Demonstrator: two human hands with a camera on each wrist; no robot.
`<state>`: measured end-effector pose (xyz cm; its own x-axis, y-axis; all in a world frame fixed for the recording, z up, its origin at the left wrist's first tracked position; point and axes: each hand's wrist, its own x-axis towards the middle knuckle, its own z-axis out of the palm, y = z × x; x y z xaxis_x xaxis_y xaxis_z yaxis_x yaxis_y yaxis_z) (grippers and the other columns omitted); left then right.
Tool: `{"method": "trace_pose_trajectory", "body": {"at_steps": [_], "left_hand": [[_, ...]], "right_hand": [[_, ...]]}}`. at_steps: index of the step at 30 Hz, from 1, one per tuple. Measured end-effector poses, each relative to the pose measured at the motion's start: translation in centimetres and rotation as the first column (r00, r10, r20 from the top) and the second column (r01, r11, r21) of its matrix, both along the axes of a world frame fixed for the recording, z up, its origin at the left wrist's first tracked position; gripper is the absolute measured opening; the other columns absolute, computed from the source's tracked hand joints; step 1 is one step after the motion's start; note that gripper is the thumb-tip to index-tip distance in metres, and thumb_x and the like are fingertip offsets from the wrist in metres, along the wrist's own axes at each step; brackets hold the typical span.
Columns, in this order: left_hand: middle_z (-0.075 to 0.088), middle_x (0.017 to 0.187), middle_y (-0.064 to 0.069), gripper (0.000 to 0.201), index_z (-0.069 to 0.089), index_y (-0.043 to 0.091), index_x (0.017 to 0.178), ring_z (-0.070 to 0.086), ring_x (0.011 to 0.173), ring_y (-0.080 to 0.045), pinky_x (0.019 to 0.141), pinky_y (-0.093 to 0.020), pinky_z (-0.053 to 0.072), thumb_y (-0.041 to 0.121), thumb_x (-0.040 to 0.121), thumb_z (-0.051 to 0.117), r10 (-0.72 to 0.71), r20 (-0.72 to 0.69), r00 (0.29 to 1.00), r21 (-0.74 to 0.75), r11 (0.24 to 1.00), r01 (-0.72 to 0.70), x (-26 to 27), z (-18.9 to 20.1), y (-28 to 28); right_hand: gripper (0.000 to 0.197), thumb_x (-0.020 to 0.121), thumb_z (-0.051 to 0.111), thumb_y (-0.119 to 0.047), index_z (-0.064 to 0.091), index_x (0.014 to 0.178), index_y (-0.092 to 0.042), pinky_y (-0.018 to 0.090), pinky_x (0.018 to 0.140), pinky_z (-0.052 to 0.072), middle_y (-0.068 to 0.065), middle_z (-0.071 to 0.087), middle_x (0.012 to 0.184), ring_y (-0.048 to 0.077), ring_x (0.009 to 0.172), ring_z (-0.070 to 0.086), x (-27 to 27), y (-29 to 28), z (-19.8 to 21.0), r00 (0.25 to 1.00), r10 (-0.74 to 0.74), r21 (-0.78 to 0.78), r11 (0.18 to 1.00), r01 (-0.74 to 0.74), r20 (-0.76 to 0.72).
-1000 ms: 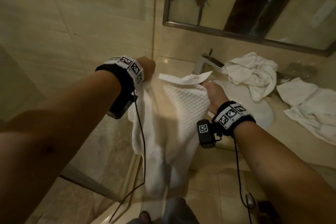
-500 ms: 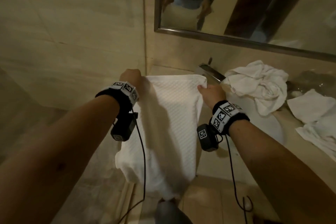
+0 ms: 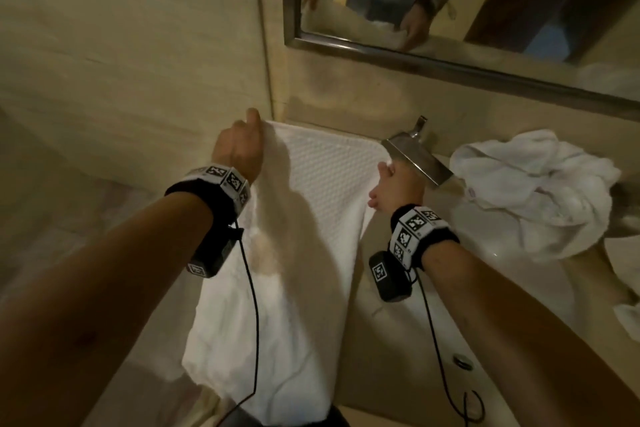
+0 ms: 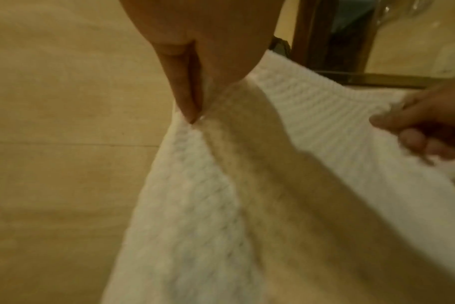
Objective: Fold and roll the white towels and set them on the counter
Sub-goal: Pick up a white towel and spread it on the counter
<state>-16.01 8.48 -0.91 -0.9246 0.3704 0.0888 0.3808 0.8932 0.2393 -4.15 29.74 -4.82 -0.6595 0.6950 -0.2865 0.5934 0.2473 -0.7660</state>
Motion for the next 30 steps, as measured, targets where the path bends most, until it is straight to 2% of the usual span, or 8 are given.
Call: {"method": "trace_pose_trajectory", "body": {"at_steps": [4,9,13,18,20,24,28,30], "left_hand": [[0.059,0.101,-0.027,0.023,0.039,0.0,0.117,0.058,0.085,-0.045,0.065,-0.04,0.032,0.012,0.099,0.03,-0.004,-0.015,1.0,0.081,0.997,0.005,-1.9,-0.7,0.8],[0.061,0.109,-0.027,0.025,0.05,-0.002,0.116,0.058,0.101,-0.044,0.076,-0.043,0.043,0.01,0.096,0.042,0.043,0.27,0.962,-0.062,0.998,-0.027,-4.0,-5.3,1.8],[0.064,0.112,-0.02,0.027,0.062,0.002,0.109,0.059,0.104,-0.038,0.079,-0.037,0.047,0.02,0.096,0.047,0.059,0.373,0.926,-0.195,0.981,0.016,-5.7,-7.5,2.5],[0.065,0.107,-0.018,0.021,0.063,0.002,0.102,0.062,0.097,-0.035,0.073,-0.034,0.047,0.016,0.094,0.049,0.061,0.401,0.914,-0.197,0.98,0.021,-8.3,-8.0,3.0],[0.066,0.106,-0.019,0.013,0.062,0.002,0.098,0.063,0.095,-0.034,0.072,-0.033,0.047,0.01,0.088,0.057,0.067,0.391,0.918,-0.205,0.979,0.015,-9.1,-7.6,3.5],[0.062,0.111,-0.024,0.025,0.056,-0.003,0.107,0.06,0.102,-0.039,0.079,-0.039,0.049,0.003,0.083,0.06,0.076,0.347,0.935,-0.15,0.988,-0.025,-10.4,-6.8,5.5],[0.061,0.114,-0.025,0.021,0.055,-0.004,0.108,0.059,0.105,-0.04,0.082,-0.039,0.048,0.002,0.088,0.053,0.064,0.302,0.951,-0.099,0.994,-0.035,-12.6,-6.3,7.8],[0.062,0.114,-0.023,0.019,0.057,-0.003,0.105,0.059,0.105,-0.039,0.083,-0.038,0.049,0.003,0.087,0.055,0.085,0.321,0.943,-0.094,0.994,-0.057,-13.5,-6.9,8.4]], "right_hand": [[0.024,0.101,0.043,-0.027,0.052,0.096,-0.005,0.028,0.046,0.055,0.018,0.069,0.071,0.028,0.054,0.067,-1.7,0.5,0.1,0.997,-0.041,-0.069,0.997,0.036,-0.073],[0.025,0.095,0.049,-0.024,0.06,0.101,-0.003,0.048,0.081,0.056,0.02,0.07,0.092,0.035,0.087,0.069,-3.3,-0.1,-5.6,0.998,0.051,-0.051,0.997,-0.049,0.042],[0.047,0.086,0.054,-0.029,0.051,0.129,-0.01,0.047,0.09,0.054,0.016,0.064,0.12,0.034,0.104,0.064,-3.8,0.1,-9.2,0.986,0.048,-0.083,0.996,-0.035,0.162],[0.028,0.097,0.053,-0.021,0.048,0.122,-0.01,0.03,0.057,0.059,0.018,0.065,0.1,0.025,0.071,0.066,-5.0,-0.5,-6.3,0.99,-0.012,-0.234,0.971,0.044,0.138],[0.025,0.098,0.05,-0.02,0.052,0.121,-0.009,0.034,0.065,0.059,0.019,0.068,0.092,0.025,0.067,0.067,-5.5,-0.5,-5.6,0.992,-0.062,-0.242,0.967,0.086,0.106],[0.027,0.092,0.057,-0.014,0.056,0.116,-0.002,0.036,0.091,0.046,0.013,0.061,0.11,0.028,0.103,0.059,-6.8,-0.1,-5.3,0.993,-0.019,0.135,0.991,0.004,0.114],[0.043,0.096,0.045,-0.011,0.041,0.138,-0.003,0.035,0.095,0.042,0.017,0.05,0.134,0.032,0.118,0.051,-9.4,-0.3,-6.8,0.993,-0.046,0.183,0.983,0.025,0.11],[0.047,0.1,0.04,-0.019,0.035,0.143,-0.002,0.041,0.109,0.033,0.02,0.043,0.142,0.035,0.129,0.041,-10.4,-0.6,-7.4,0.978,0.014,0.24,0.969,-0.065,0.206]]}}
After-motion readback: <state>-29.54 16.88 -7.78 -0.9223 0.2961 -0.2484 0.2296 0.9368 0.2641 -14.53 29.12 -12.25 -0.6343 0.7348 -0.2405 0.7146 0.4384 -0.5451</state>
